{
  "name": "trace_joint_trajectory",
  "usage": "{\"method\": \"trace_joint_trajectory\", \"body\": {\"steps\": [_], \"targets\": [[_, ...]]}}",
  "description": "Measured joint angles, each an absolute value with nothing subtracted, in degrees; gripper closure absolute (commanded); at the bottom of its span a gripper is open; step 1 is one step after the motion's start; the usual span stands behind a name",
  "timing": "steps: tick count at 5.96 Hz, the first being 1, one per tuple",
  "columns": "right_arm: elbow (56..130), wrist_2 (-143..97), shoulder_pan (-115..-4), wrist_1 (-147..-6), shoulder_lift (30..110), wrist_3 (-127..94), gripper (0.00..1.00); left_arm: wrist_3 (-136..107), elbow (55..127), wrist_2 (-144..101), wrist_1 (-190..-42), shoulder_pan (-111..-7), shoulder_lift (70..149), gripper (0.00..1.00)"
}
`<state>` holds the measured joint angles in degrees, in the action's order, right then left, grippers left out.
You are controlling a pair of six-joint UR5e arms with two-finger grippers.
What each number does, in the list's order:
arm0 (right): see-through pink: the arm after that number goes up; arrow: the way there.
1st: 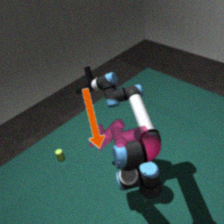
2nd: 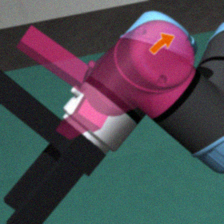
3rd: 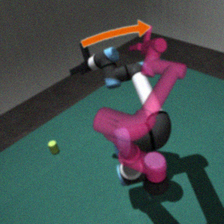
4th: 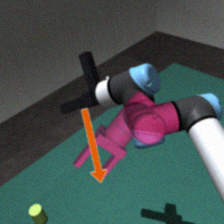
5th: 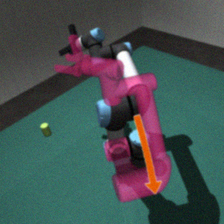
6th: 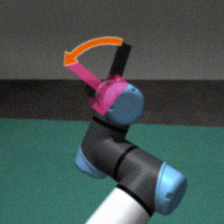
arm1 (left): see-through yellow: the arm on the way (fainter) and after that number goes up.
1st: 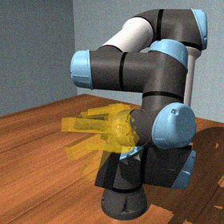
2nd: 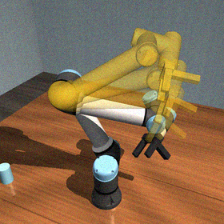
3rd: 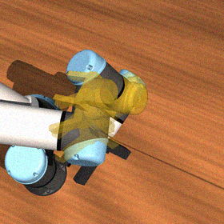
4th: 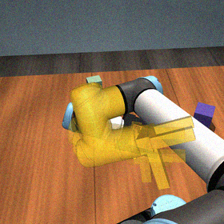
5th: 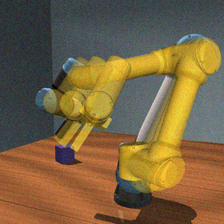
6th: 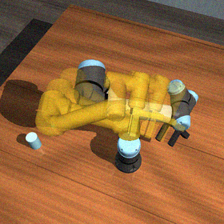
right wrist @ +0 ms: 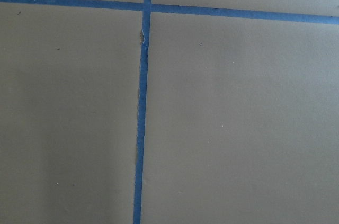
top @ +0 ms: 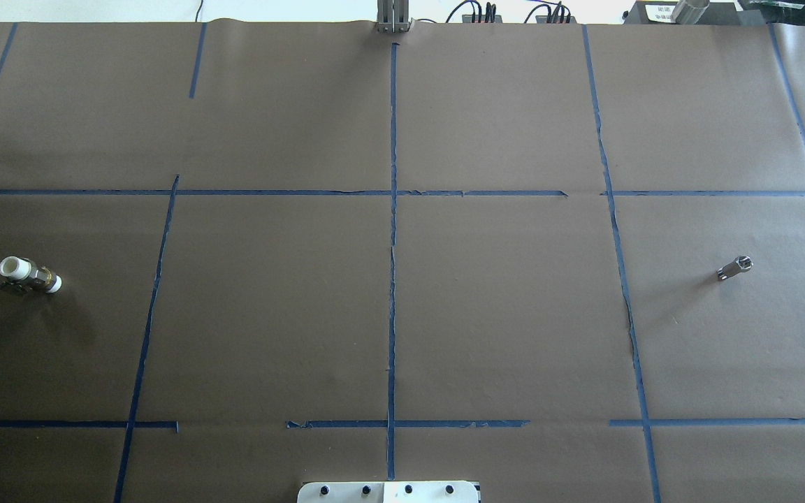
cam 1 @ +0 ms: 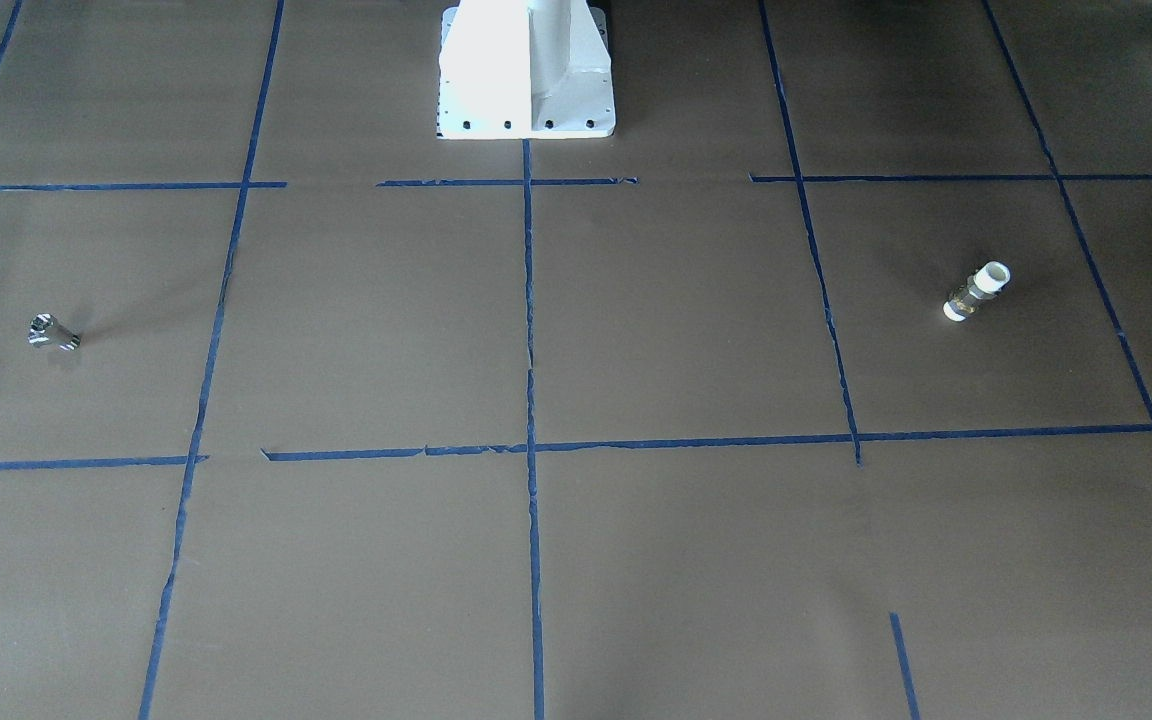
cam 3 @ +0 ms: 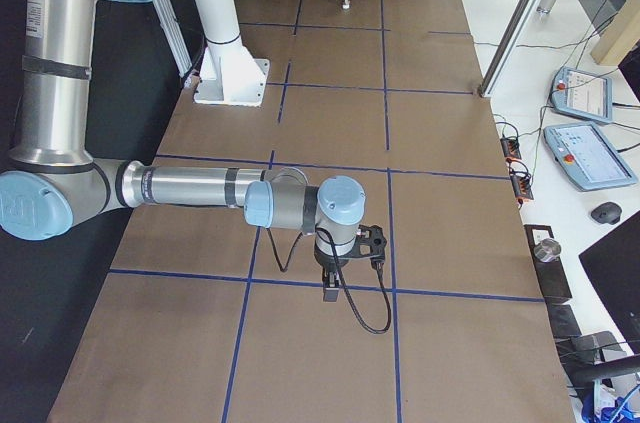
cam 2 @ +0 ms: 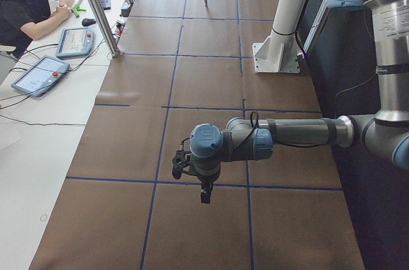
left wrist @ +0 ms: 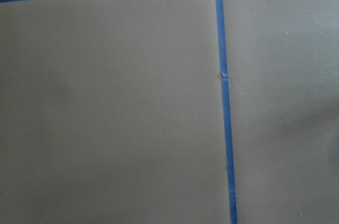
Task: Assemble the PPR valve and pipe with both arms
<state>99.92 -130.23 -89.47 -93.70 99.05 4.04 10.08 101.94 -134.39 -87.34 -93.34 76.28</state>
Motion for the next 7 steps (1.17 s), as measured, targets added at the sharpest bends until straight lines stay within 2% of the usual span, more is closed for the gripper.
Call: {"method": "trace_joint_trajectory", "body": {"steps": [4,7], "targets": [[100.2,-130.0,-89.5,-93.5,98.8,4.1,0.0,10.0,104.0,-134.4,-87.2,-93.3,75.9,0.0],[104.1,-130.3,-89.4,-92.9,98.3,3.5,0.0,9.6,104.4,-134.5,-88.3,-93.1,78.7,0.0]]}}
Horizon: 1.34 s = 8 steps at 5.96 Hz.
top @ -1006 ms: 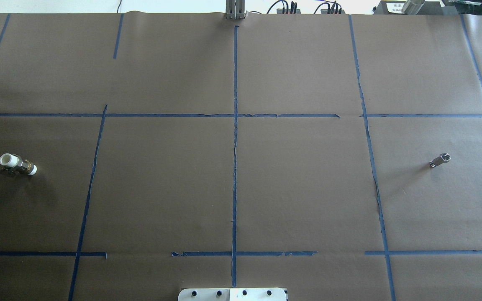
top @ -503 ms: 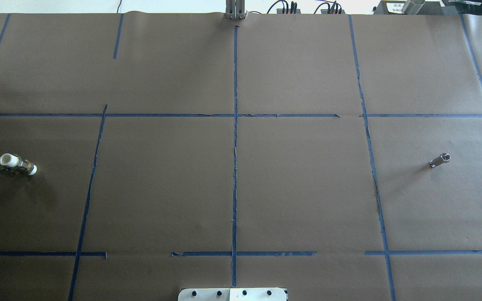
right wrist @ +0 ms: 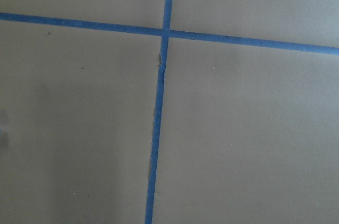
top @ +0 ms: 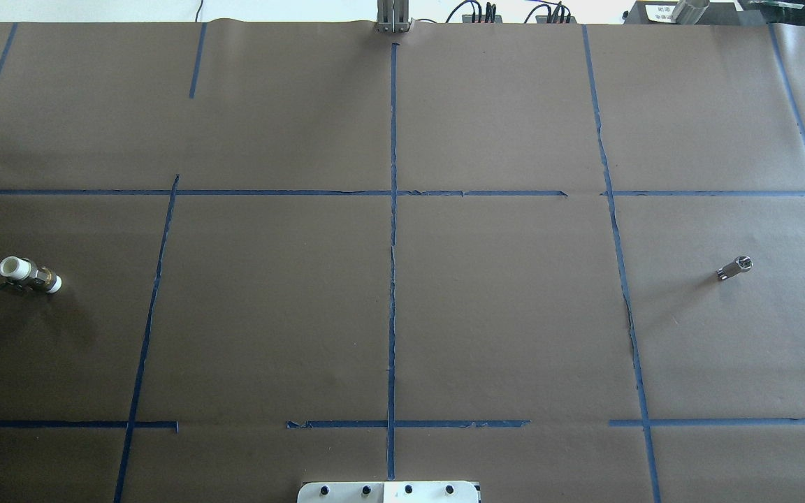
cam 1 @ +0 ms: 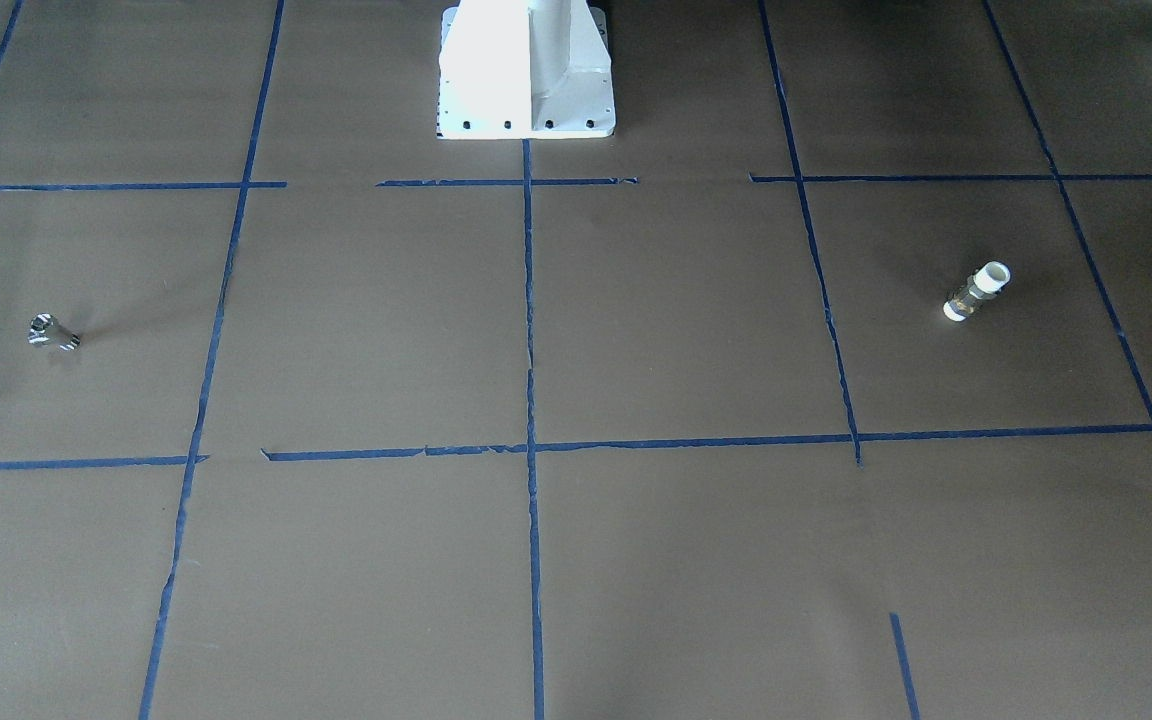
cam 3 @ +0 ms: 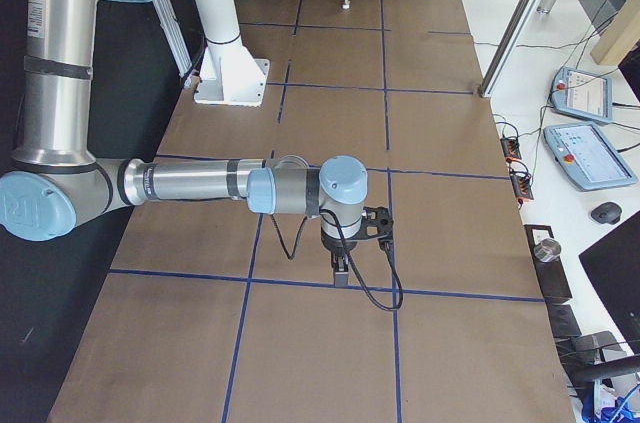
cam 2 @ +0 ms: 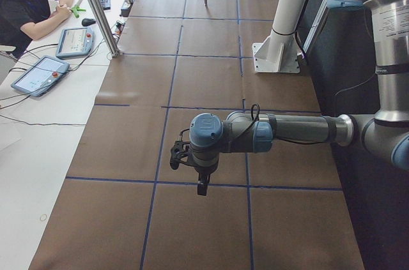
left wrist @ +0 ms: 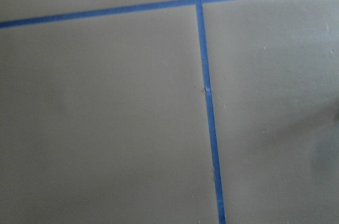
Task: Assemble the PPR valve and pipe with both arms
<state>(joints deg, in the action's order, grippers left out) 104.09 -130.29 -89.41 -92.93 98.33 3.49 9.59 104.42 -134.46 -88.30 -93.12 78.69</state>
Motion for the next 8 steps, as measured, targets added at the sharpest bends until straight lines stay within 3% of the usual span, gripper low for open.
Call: {"method": "trace_joint_trajectory", "body": {"steps": [4,8], "targets": [[105.3,-130.4,-89.4,-90.0,98.3,2.3,0.0,7.8,103.7,-136.3,-97.0,-90.6,81.2,0.0],[105.1,-130.4,-89.3,-89.0,98.4,2.4,0.0,-23.4,105.1,-133.3,-110.4,-70.7,83.0,0.0]]}}
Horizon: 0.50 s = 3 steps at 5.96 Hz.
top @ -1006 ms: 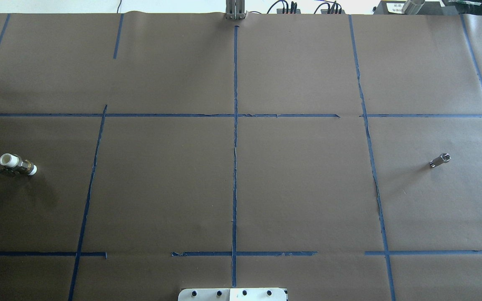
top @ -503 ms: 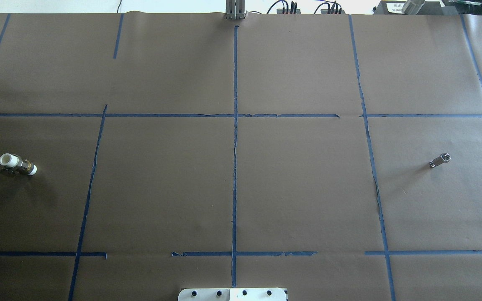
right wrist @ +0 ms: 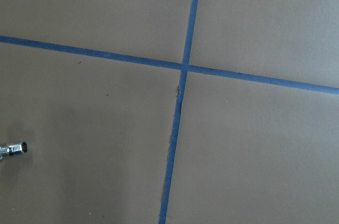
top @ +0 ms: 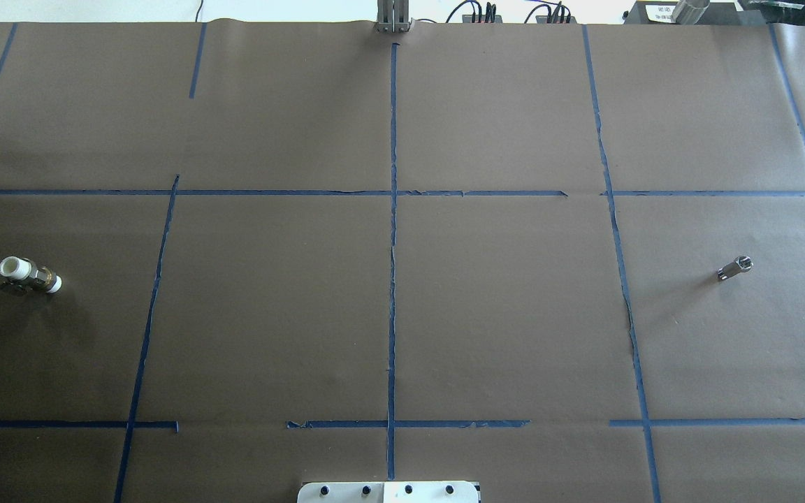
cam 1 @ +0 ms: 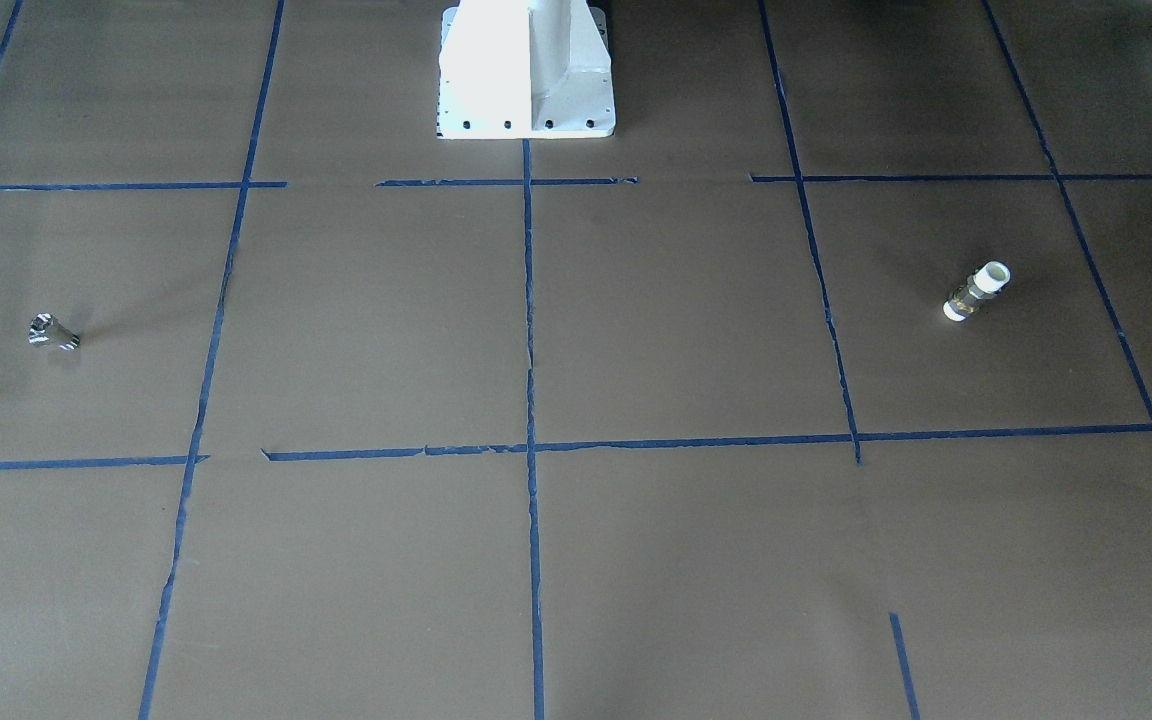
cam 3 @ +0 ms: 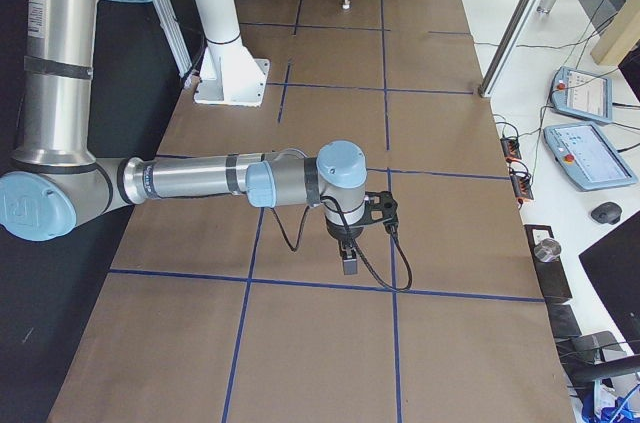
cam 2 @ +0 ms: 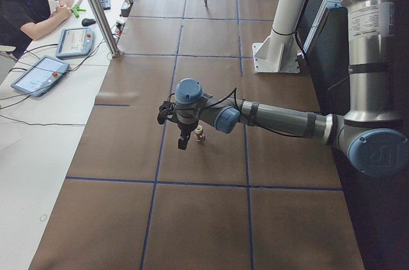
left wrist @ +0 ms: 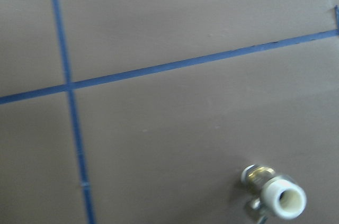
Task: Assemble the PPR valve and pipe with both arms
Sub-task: 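Lower the left gripper onto the white-and-brass valve and grasp it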
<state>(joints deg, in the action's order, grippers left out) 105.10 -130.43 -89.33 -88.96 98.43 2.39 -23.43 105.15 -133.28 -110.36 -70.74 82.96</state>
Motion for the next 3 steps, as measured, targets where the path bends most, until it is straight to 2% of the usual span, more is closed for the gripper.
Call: {"method": "trace_joint_trajectory", "body": {"steps": [3], "targets": [[104.8,-130.5,-89.2,-89.0,98.5,2.4,0.0,-38.9,104.8,-122.8,-116.3,-58.6,84.4,0.0]]}}
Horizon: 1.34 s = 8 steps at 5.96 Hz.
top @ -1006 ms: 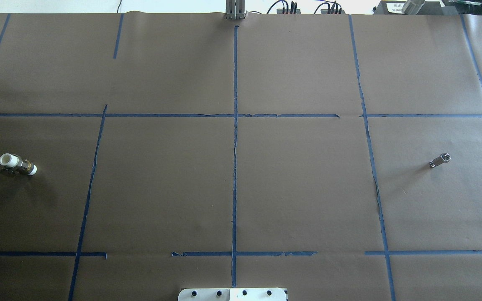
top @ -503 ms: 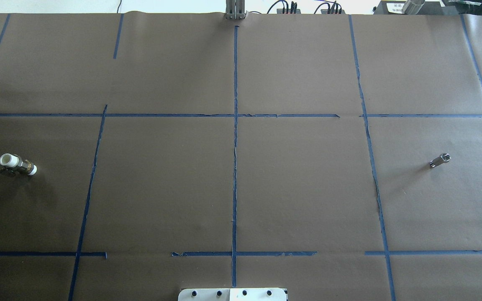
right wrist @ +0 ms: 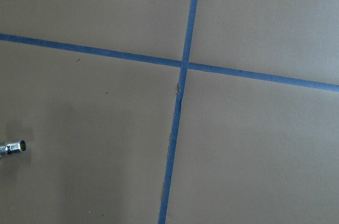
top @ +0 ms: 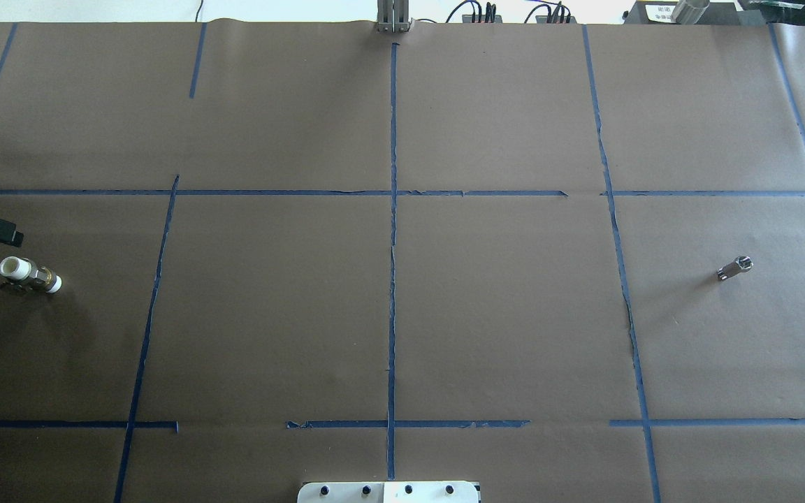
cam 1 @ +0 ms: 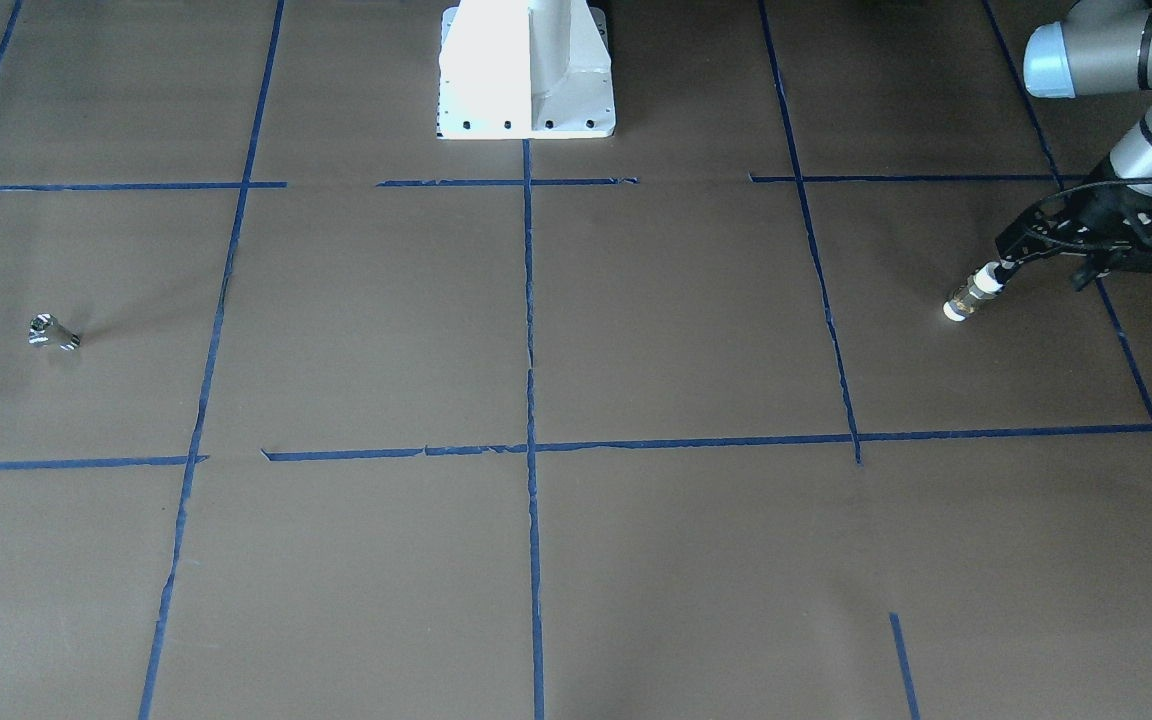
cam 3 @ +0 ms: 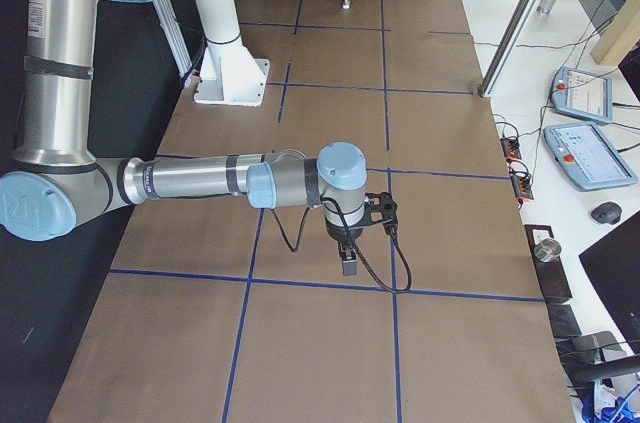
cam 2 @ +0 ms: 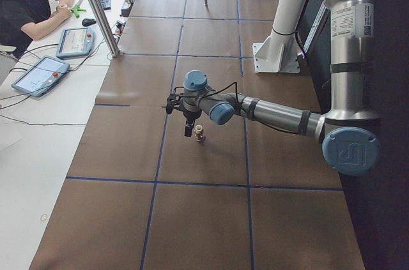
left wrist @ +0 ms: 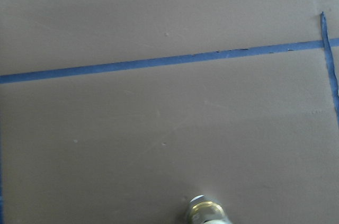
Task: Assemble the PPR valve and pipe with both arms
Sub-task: 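Lower the left gripper onto the white-and-brass valve and grasp it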
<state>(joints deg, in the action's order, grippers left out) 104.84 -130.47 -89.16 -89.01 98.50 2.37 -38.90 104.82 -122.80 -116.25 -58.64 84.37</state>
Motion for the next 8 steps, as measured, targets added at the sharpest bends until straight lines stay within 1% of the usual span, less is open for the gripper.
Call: {"method": "trace_joint_trajectory", "body": {"steps": [2,8], "targets": [[104.8,-130.4,-89.1,-89.0,98.5,2.4,0.0,-40.2,104.0,-121.2,-116.5,-55.9,84.4,0.0],[104.8,-130.5,-89.1,-89.0,98.8,2.4,0.0,-40.5,104.4,-123.9,-116.2,-55.2,83.5,0.0]]}}
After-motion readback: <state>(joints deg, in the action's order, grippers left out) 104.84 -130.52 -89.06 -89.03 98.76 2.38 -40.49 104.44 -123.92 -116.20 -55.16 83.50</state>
